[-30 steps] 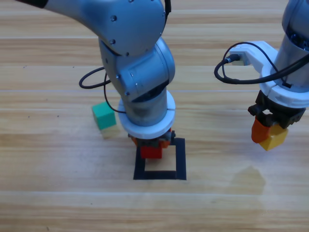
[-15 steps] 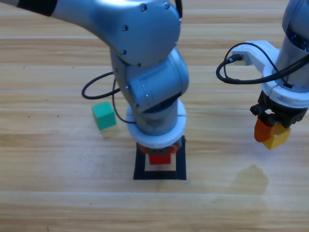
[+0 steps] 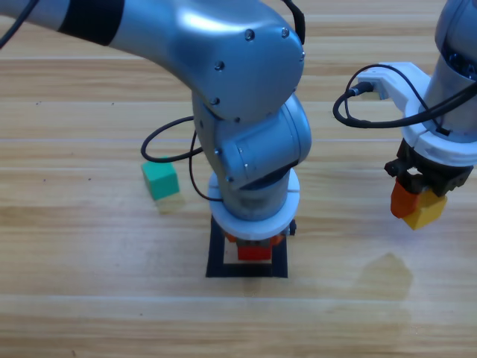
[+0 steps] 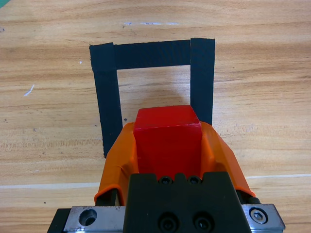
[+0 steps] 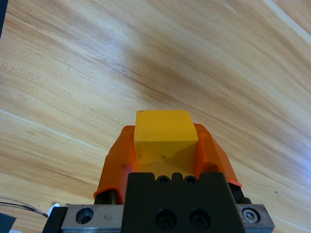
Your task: Stack the blocks in the rectangular block: red at the bottom, yellow in the middle, green on top
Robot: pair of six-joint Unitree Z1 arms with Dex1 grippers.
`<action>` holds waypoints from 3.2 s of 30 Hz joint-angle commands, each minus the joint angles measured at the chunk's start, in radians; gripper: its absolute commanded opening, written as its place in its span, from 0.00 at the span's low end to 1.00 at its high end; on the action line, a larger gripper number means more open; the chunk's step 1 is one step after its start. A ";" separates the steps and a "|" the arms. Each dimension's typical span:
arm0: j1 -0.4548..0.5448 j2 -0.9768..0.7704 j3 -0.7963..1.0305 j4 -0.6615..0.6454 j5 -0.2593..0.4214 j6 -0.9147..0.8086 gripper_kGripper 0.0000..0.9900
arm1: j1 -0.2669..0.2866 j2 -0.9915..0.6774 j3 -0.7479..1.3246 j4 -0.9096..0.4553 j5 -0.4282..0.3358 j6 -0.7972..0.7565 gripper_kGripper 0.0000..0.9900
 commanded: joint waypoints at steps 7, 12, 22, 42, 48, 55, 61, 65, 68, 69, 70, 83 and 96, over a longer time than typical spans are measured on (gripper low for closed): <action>-0.016 0.067 -0.020 0.009 0.000 0.027 0.08 | -0.009 -0.044 0.031 -0.033 0.000 0.009 0.00; -0.008 0.070 -0.017 0.007 0.000 0.033 0.08 | -0.009 -0.045 0.031 -0.033 0.000 0.009 0.00; 0.015 0.069 -0.008 0.007 0.000 0.042 0.08 | -0.009 -0.042 0.033 -0.042 0.003 0.009 0.00; 0.042 0.066 0.026 -0.010 -0.009 0.059 0.08 | -0.009 -0.031 0.026 -0.045 0.006 0.009 0.00; 0.042 0.069 0.033 -0.023 -0.013 0.061 0.08 | -0.009 -0.047 0.028 -0.043 -0.019 0.013 0.00; 0.042 0.078 0.032 -0.034 -0.014 0.061 0.08 | -0.009 -0.044 0.025 -0.043 -0.020 0.015 0.00; 0.044 0.089 0.032 -0.042 -0.016 0.061 0.09 | -0.009 -0.042 0.022 -0.043 -0.020 0.019 0.00; 0.042 0.090 0.030 -0.043 -0.016 0.061 0.09 | -0.009 -0.042 0.020 -0.043 -0.020 0.018 0.00; 0.045 0.092 0.032 -0.043 -0.014 0.059 0.09 | -0.009 -0.042 0.020 -0.043 -0.019 0.019 0.00; 0.047 0.092 0.033 -0.043 -0.013 0.058 0.09 | -0.009 -0.042 0.020 -0.043 -0.019 0.019 0.00; 0.047 0.092 0.033 -0.043 -0.013 0.056 0.11 | -0.009 -0.044 0.019 -0.043 -0.019 0.019 0.00; 0.047 0.060 0.043 -0.042 -0.003 0.039 1.00 | -0.009 -0.073 0.016 -0.043 -0.043 0.078 0.00; 0.079 -0.241 -0.163 0.199 0.061 0.113 1.00 | 0.024 -0.097 0.019 -0.033 -0.099 0.114 0.00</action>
